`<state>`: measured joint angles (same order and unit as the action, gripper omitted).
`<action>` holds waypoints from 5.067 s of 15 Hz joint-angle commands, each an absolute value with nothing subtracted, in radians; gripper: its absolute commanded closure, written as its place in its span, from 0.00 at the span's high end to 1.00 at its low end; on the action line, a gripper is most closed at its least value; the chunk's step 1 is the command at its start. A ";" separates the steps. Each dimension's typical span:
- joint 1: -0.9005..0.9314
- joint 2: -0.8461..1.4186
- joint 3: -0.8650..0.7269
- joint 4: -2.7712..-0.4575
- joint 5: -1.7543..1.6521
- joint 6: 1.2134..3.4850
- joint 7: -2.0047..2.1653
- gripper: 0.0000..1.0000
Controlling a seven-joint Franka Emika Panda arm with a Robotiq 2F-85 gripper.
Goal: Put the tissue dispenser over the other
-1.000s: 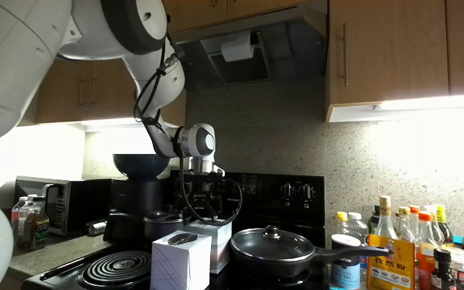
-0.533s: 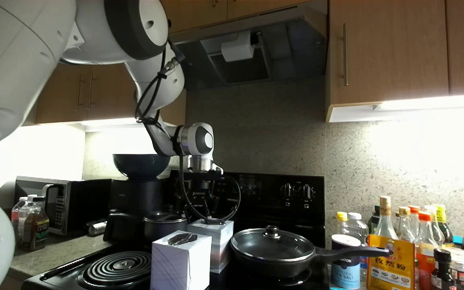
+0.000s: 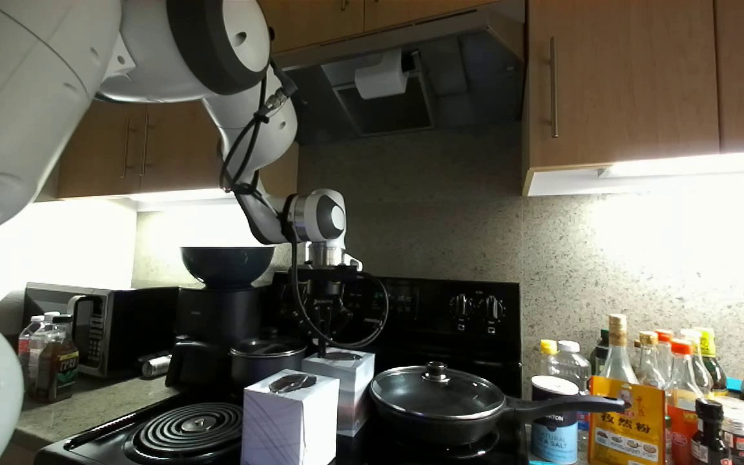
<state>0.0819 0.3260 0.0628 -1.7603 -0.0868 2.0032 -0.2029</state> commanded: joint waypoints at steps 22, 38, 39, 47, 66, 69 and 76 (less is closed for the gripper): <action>0.075 0.392 0.084 -1.726 -0.081 1.942 -0.226 0.66; 0.118 0.223 0.074 -1.731 -0.216 1.809 -0.145 0.07; 0.129 0.203 0.077 -1.731 -0.252 1.791 -0.138 0.07; 0.189 0.064 0.127 -1.724 -0.424 1.672 -0.106 0.07; 0.169 -0.082 0.149 -1.898 -0.095 1.604 0.083 0.07; 0.173 -0.041 0.151 -1.864 -0.124 1.607 0.079 0.28; 0.157 -0.074 0.131 -1.913 -0.083 1.612 0.063 0.07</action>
<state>0.1778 -0.0516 0.1377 -1.8788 -0.1246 1.6102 0.0939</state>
